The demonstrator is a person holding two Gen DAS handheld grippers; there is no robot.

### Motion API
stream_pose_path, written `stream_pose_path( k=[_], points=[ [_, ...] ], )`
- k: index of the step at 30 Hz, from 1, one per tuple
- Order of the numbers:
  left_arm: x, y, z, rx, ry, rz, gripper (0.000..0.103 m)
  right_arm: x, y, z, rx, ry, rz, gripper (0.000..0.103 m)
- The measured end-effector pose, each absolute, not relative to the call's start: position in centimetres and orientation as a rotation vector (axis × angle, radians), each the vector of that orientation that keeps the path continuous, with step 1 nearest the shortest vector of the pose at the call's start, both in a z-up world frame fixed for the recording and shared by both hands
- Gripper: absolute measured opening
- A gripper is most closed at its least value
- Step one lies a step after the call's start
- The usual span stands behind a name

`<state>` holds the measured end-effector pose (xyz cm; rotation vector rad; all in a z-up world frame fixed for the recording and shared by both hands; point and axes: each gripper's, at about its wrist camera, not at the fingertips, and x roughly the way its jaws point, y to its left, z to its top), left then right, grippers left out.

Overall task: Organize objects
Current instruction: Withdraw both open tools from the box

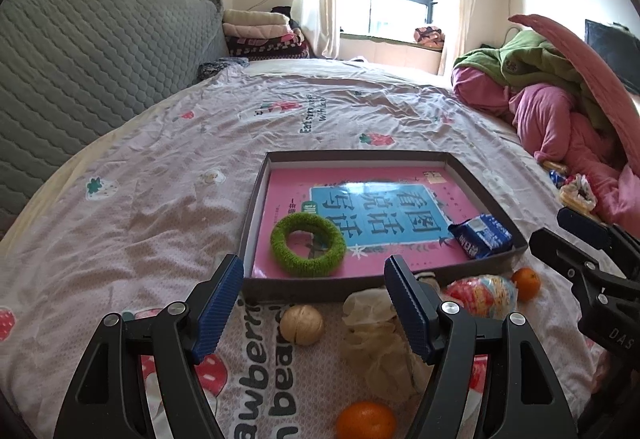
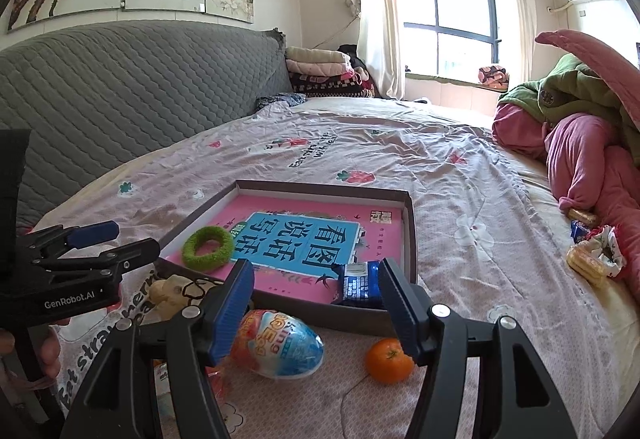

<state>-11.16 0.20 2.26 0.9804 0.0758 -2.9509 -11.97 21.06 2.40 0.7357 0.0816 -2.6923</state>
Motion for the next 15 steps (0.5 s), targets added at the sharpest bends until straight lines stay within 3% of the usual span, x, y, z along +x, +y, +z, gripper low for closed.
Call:
stream_pose_path(
  k=[15],
  points=[
    [-8.2, 0.0, 2.2, 0.973, 0.031, -2.977, 0.075, -8.6, 20.1, 2.1, 0.684, 0.078, -2.687, 0.064]
  ],
)
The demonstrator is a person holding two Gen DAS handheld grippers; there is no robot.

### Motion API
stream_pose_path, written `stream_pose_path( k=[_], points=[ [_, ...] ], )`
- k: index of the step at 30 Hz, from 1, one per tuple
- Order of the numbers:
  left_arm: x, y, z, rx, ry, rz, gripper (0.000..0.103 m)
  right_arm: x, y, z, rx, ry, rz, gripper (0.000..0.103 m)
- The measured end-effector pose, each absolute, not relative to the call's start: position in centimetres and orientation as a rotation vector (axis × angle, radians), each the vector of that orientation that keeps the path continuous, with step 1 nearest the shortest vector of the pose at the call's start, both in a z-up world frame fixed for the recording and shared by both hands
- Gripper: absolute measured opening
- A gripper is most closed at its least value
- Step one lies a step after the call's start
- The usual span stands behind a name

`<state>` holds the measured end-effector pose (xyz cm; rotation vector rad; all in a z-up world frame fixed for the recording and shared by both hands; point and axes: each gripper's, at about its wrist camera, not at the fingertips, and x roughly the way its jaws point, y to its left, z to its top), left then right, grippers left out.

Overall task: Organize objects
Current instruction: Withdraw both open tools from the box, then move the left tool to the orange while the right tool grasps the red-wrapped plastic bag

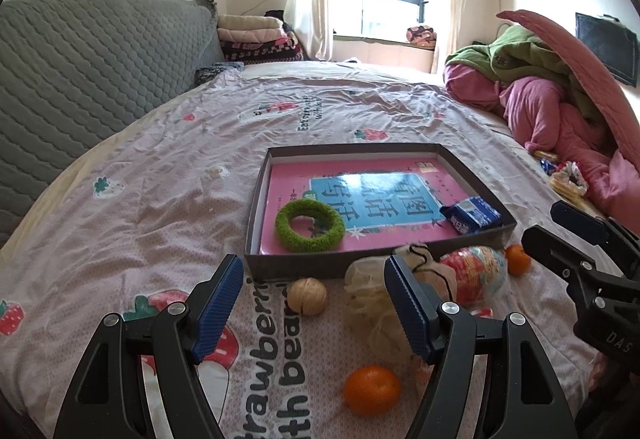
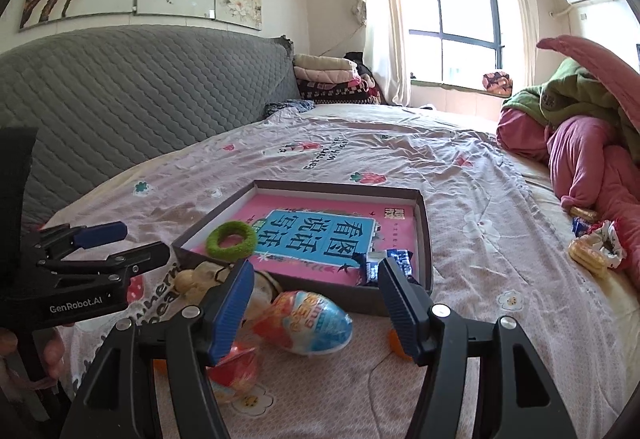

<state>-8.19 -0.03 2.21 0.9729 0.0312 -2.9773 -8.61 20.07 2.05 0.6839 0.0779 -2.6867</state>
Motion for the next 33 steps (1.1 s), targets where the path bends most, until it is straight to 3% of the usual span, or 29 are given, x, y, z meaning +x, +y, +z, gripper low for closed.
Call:
stream_pose_path(
  k=[33],
  points=[
    [-2.7, 0.4, -1.7, 1.123, -0.022, -3.027, 0.074, -2.2, 17.4, -1.6, 0.726, 0.169, -2.622, 0.064]
  ],
)
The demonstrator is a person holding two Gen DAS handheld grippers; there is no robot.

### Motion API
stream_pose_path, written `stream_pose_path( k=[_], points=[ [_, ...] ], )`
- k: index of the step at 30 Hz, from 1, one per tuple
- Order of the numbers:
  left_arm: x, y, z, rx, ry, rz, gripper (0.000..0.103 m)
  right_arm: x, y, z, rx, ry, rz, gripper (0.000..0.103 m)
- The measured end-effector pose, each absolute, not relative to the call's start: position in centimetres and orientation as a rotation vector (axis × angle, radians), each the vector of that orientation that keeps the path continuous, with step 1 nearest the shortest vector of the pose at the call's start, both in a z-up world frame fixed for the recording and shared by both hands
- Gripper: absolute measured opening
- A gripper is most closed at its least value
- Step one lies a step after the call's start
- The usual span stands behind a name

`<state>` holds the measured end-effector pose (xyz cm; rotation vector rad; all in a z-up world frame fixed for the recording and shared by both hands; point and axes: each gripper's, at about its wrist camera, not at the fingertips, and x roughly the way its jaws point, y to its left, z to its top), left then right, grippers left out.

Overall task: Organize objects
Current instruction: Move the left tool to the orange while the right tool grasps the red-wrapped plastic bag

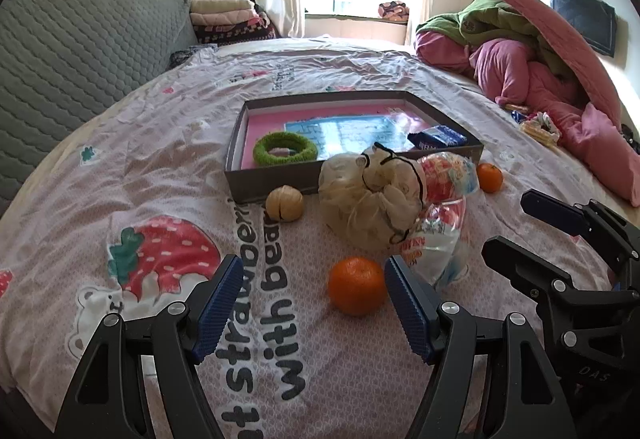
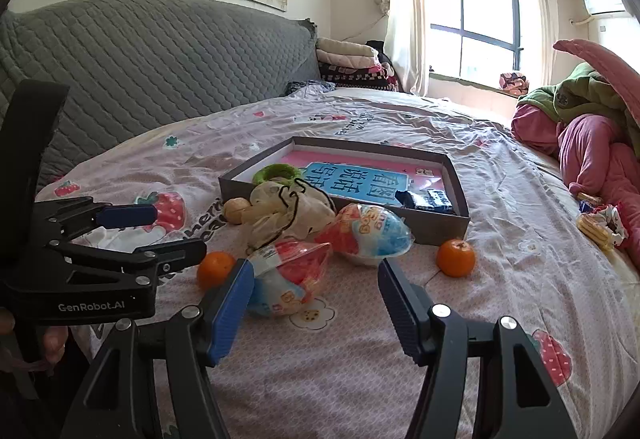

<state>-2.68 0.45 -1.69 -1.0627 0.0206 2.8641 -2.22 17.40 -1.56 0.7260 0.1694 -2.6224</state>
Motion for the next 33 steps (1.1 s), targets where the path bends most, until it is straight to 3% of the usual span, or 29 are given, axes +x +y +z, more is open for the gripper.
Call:
stream_pose_path(
  k=[19, 33],
  points=[
    [-2.7, 0.5, -4.0, -1.122, 0.036, 2.802, 0.074, -2.5, 17.3, -2.4, 0.782, 0.148, -2.61, 0.064],
    [-3.5, 1.0, -5.4, -1.119, 0.056, 2.792, 0.074, -4.6, 16.4, -2.8, 0.873, 0.027, -2.564, 0.064]
  ],
)
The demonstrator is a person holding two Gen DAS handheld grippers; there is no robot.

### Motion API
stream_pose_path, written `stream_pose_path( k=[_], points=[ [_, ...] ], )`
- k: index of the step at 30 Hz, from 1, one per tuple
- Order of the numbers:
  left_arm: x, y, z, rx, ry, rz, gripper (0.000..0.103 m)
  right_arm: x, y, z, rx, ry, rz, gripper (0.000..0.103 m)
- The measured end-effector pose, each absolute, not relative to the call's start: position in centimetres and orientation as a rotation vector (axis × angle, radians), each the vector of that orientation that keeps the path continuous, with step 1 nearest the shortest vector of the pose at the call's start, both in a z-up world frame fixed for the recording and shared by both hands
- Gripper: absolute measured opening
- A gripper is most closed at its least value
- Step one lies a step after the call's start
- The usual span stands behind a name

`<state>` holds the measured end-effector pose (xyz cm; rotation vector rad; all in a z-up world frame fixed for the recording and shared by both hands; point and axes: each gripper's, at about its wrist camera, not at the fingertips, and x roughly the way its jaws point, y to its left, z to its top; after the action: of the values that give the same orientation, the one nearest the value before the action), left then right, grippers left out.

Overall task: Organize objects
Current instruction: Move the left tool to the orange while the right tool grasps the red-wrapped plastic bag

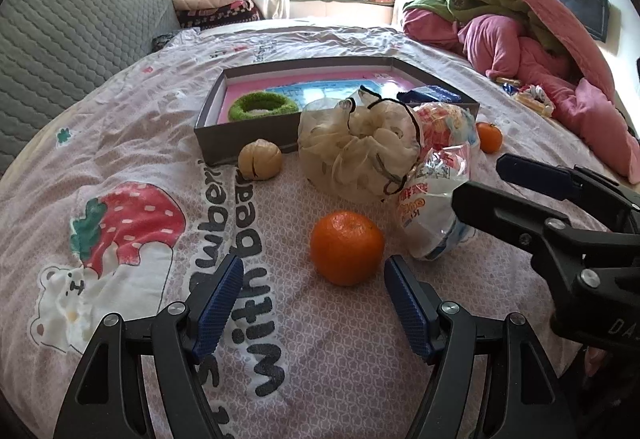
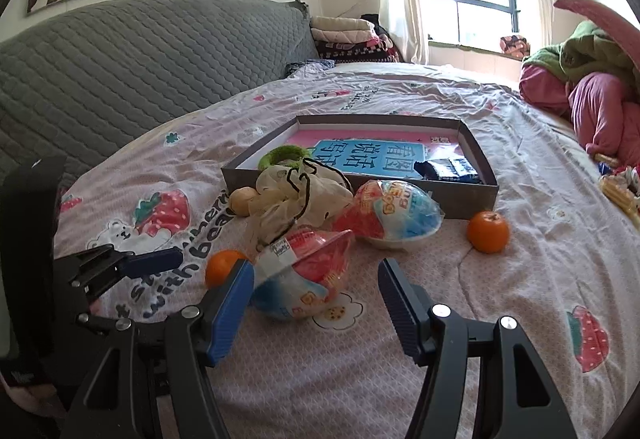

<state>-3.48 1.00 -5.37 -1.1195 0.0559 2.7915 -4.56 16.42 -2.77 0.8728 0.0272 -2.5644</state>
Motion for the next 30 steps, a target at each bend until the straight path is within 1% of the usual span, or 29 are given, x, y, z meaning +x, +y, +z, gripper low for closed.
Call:
stream_pose_path(
  k=[14, 20, 22, 24, 30],
  points=[
    [-4.7, 1.2, -5.9, -1.096, 0.045, 2.78, 0.074, -7.5, 15.5, -4.7, 1.035, -0.097, -2.447, 0.065],
    [-5.4, 1.5, -6.3, -1.1, 0.033, 2.771, 0.074, -8.8, 15.9, -5.9, 1.082, -0.191, -2.38, 0.065],
    [-5.7, 1.4, -6.4, -1.103, 0.028, 2.769, 0.074, -8.8, 16.2, -5.9, 1.067, -0.207, -2.376, 0.06],
    [-5.9, 1.4, -6.5, -1.105, 0.017, 2.767, 0.074, -8.9, 16.4, -5.8, 1.052, -0.222, -2.37, 0.058],
    [-6.2, 1.5, -6.6, -1.1, 0.009, 2.766, 0.074, -8.8, 17.3, -5.7, 1.027, -0.246, -2.361, 0.057]
  ],
)
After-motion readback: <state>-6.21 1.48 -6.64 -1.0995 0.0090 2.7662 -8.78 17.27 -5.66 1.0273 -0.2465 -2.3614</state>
